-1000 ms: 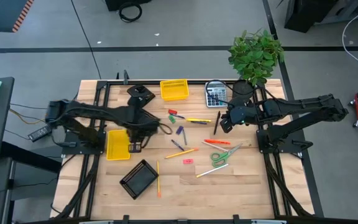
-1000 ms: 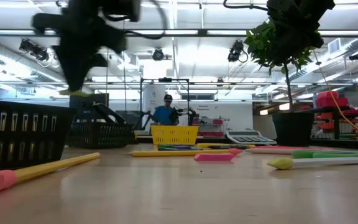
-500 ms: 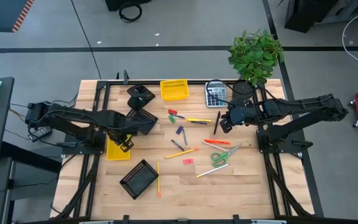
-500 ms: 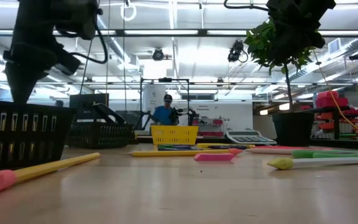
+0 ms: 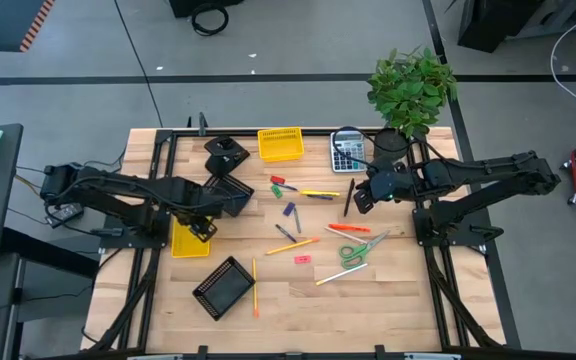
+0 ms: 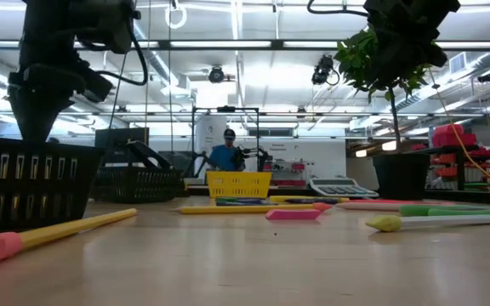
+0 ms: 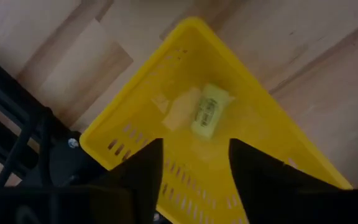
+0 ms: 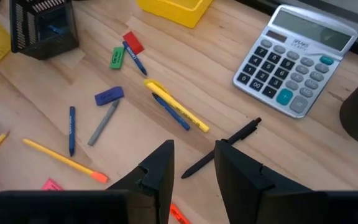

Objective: Sort crayons/erasers/pens/pencils in bins
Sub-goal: Put the blue crayon into the top black basket

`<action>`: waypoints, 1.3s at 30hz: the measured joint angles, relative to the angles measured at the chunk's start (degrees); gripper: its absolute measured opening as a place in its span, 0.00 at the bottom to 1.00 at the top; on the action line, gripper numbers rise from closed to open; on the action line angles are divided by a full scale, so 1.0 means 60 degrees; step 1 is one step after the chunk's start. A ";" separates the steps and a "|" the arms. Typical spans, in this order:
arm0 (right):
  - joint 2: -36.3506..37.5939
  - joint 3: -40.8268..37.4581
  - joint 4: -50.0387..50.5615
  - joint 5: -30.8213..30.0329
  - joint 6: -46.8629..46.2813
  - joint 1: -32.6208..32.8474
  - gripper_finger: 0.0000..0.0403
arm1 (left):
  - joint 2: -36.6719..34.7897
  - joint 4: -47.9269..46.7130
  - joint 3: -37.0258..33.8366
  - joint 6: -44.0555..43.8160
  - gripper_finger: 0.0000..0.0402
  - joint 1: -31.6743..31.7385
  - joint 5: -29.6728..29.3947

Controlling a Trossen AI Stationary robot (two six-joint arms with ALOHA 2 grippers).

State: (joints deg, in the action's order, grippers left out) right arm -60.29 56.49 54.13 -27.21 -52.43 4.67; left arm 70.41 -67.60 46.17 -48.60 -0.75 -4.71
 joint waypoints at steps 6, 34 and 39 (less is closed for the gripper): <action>0.0000 0.0000 0.0000 0.0295 0.0025 0.0004 0.30 | 0.0004 0.1310 0.0766 0.0696 0.60 0.0325 -0.0348; 0.0004 0.0000 0.1103 0.4075 -0.1724 0.1370 0.30 | 0.5575 0.3192 0.6718 1.2804 0.44 0.1276 0.2256; 0.0000 0.0000 0.0905 0.3443 -0.2872 0.2511 0.30 | 0.6202 0.3335 0.6551 1.3510 0.43 0.0856 0.2248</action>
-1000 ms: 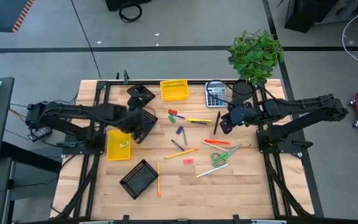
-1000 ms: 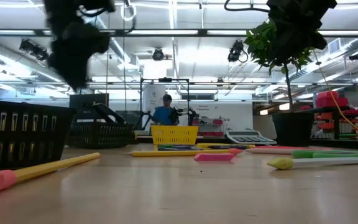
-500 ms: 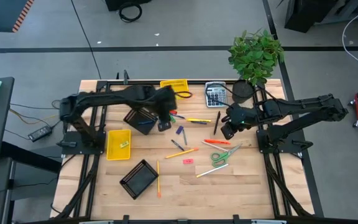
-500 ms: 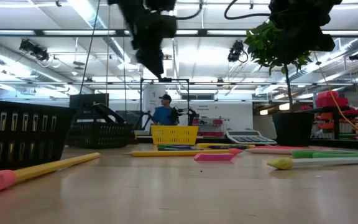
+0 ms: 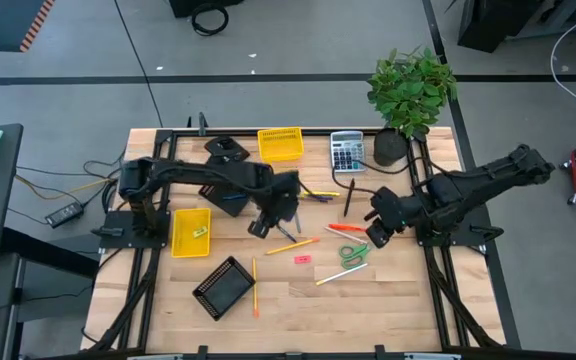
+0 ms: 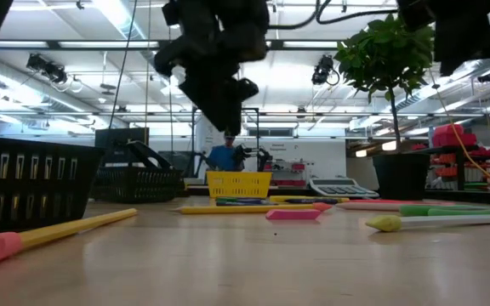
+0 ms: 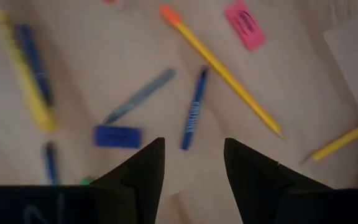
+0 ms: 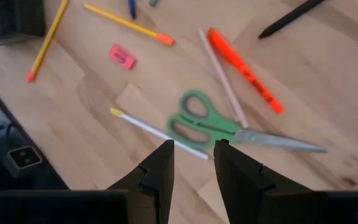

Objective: Sort crayons/erasers/pens/pencils in bins
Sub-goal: Put the blue crayon into the top black basket

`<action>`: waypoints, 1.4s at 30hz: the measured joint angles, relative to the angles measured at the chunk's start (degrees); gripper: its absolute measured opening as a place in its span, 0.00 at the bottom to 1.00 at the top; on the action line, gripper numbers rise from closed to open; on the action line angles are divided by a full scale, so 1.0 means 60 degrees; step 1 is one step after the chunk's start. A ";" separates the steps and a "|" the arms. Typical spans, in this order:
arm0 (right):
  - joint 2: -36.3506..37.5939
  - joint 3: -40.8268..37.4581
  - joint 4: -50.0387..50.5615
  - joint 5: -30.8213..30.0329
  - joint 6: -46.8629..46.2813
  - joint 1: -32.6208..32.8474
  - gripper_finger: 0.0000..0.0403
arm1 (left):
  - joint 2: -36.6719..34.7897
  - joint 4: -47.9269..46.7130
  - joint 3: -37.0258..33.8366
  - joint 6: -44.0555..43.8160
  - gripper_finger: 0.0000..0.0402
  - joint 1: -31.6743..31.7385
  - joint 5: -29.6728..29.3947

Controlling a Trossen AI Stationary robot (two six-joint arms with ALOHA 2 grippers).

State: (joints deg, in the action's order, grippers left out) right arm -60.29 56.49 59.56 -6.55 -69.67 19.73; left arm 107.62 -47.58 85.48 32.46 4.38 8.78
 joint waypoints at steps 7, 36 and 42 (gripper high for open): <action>0.0001 0.0000 0.0002 -0.0892 -0.1405 0.1607 0.30 | 0.1200 0.0426 0.0000 0.0076 0.43 -0.0300 -0.0519; 0.0004 0.0000 0.0407 -0.2760 -0.3361 0.4261 0.30 | 0.2096 0.0527 -0.0001 -0.0042 0.35 -0.0266 -0.0850; 0.0004 0.0000 0.0528 -0.3256 -0.3355 0.4254 0.25 | 0.2096 0.0531 -0.0001 -0.0030 0.15 -0.0254 -0.0837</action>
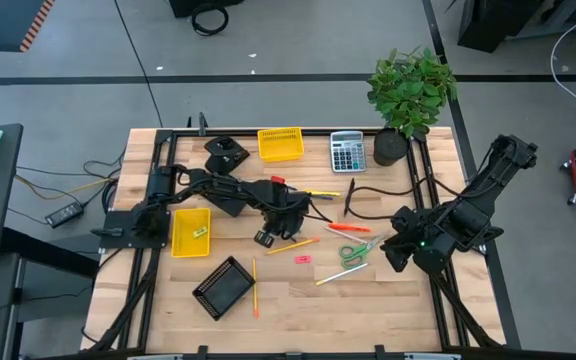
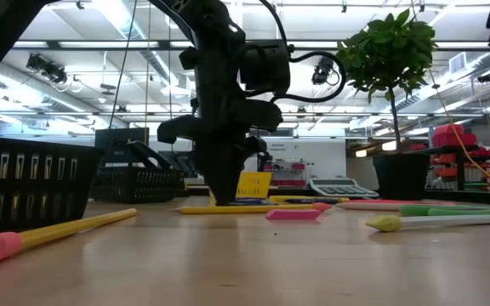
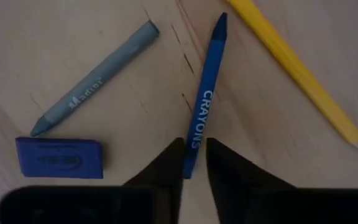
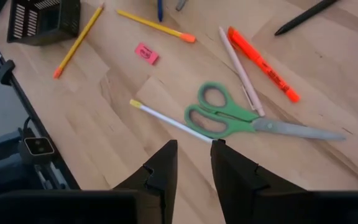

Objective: Sort crayons/erasers/pens/pencils in bins
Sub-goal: Put the blue crayon into the top black basket

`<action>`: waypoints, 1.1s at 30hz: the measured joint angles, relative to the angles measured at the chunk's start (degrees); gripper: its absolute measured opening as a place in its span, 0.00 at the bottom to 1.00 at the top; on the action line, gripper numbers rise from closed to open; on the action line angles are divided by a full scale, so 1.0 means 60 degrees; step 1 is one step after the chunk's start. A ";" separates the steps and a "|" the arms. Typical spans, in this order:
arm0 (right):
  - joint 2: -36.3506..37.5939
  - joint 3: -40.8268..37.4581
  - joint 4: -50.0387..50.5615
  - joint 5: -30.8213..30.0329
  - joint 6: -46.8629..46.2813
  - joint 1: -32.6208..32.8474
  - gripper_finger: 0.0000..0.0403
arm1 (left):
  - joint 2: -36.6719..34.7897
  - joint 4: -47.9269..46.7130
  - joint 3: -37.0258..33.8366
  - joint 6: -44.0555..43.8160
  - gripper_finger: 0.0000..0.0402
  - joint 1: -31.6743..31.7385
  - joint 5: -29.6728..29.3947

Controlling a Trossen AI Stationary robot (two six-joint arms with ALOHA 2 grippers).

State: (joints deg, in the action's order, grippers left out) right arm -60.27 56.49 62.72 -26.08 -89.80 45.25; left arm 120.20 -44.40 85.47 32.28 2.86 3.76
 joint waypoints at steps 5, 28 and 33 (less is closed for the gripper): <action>0.0000 0.0000 -0.0004 0.0180 -0.0011 0.0007 0.19 | 0.0040 0.0001 0.0014 0.0089 0.03 0.0039 0.0192; 0.0000 0.0000 0.0268 0.0582 -0.0073 -0.0018 0.10 | 0.0091 -0.0063 -0.0022 -0.0261 0.19 0.0026 0.0606; 0.0000 0.0000 0.0294 0.0579 -0.0073 -0.0018 0.10 | 0.0119 -0.0072 -0.0021 -0.0268 0.25 0.0024 0.0604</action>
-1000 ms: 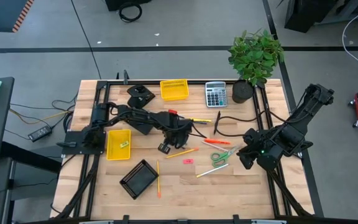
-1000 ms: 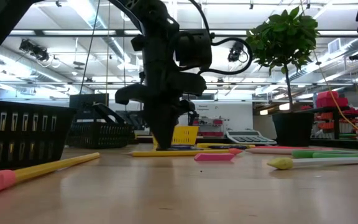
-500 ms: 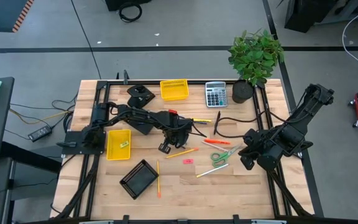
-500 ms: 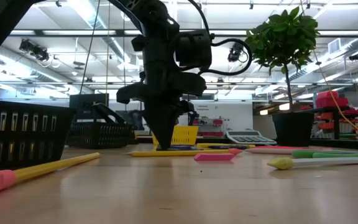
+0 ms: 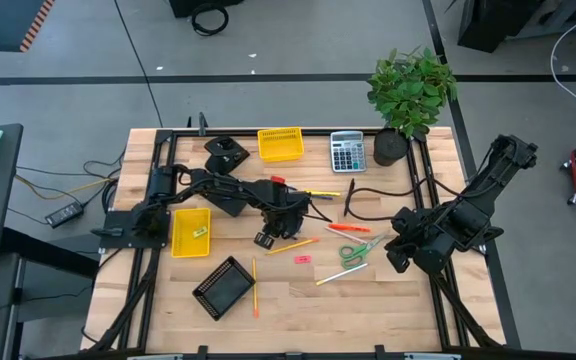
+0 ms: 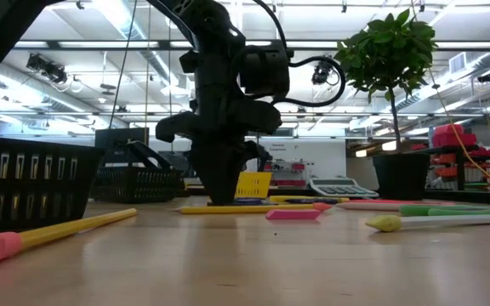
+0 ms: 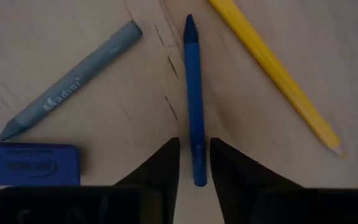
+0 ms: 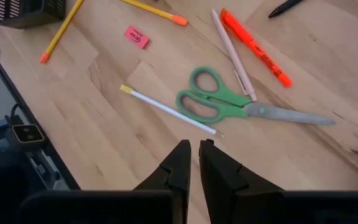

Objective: Sort crayons/erasers/pens/pencils in bins
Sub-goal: Put the blue crayon into the top black basket

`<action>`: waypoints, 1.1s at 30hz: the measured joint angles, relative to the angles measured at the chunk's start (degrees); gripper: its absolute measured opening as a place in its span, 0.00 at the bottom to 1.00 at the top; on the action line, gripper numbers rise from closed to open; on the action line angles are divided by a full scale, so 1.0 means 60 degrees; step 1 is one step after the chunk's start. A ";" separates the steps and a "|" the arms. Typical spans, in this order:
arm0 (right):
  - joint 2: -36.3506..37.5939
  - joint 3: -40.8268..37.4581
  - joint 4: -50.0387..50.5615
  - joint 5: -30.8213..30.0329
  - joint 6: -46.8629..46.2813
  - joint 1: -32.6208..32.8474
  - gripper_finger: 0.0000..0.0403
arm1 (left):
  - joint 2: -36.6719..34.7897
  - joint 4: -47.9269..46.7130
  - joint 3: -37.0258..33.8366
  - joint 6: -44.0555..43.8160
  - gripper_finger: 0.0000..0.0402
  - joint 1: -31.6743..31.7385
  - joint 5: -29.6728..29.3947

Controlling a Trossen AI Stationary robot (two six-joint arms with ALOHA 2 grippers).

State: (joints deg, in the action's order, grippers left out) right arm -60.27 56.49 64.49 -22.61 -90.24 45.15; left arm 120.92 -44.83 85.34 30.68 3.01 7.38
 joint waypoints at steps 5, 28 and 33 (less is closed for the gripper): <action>0.0000 0.0000 0.0025 0.0000 -0.0277 0.0000 0.10 | 0.0139 -0.0033 0.0054 -0.0265 0.26 0.0007 0.0008; 0.0000 0.0000 0.0521 -0.0149 -0.1071 0.0000 0.10 | 0.0080 -0.0360 0.0007 -0.1393 0.12 0.0195 0.0427; 0.0017 0.0000 0.0537 -0.0547 -0.1135 -0.0004 0.10 | -0.0709 -0.1234 0.0050 -0.1519 0.09 0.0689 0.0389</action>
State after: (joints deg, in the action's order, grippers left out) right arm -60.17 56.49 67.71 -25.89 -97.04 45.12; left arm 116.66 -52.24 85.65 21.56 7.14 9.71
